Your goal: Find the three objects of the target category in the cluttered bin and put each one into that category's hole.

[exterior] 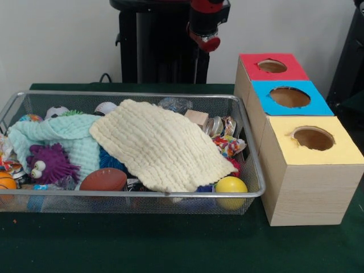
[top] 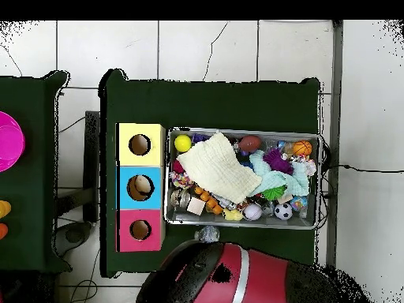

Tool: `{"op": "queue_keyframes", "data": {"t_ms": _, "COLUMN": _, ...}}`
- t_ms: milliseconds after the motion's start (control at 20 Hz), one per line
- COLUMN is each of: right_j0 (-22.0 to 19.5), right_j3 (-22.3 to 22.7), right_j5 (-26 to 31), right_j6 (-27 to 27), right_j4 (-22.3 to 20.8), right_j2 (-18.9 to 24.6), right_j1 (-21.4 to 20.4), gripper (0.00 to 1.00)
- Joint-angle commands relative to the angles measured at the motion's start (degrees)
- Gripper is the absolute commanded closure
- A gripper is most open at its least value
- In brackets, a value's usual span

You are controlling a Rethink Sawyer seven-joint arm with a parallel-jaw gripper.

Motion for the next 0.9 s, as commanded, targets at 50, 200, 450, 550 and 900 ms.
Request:
{"op": "queue_keyframes", "data": {"t_ms": 50, "right_j0": 0.91, "right_j3": -9.84, "right_j5": -11.46, "right_j6": 16.94, "right_j4": -2.15, "right_j2": 0.61, "right_j1": 4.97, "gripper": 0.00}}
{"op": "queue_keyframes", "data": {"t_ms": 200, "right_j0": 1.26, "right_j3": -10.77, "right_j5": -16.45, "right_j6": 18.28, "right_j4": -3.76, "right_j2": -0.07, "right_j1": 6.85, "gripper": 0.00}}
{"op": "queue_keyframes", "data": {"t_ms": 450, "right_j0": 1.77, "right_j3": -11.32, "right_j5": -22.85, "right_j6": 19.64, "right_j4": -4.01, "right_j2": -0.15, "right_j1": 9.86, "gripper": 0.00}}
{"op": "queue_keyframes", "data": {"t_ms": 550, "right_j0": 1.19, "right_j3": -11.99, "right_j5": -24.71, "right_j6": 19.26, "right_j4": -4.03, "right_j2": -0.22, "right_j1": 11.10, "gripper": 0.00}}
{"op": "queue_keyframes", "data": {"t_ms": 900, "right_j0": -2.96, "right_j3": -15.45, "right_j5": -26.40, "right_j6": 16.09, "right_j4": -4.49, "right_j2": -0.62, "right_j1": 14.36, "gripper": 0.00}}
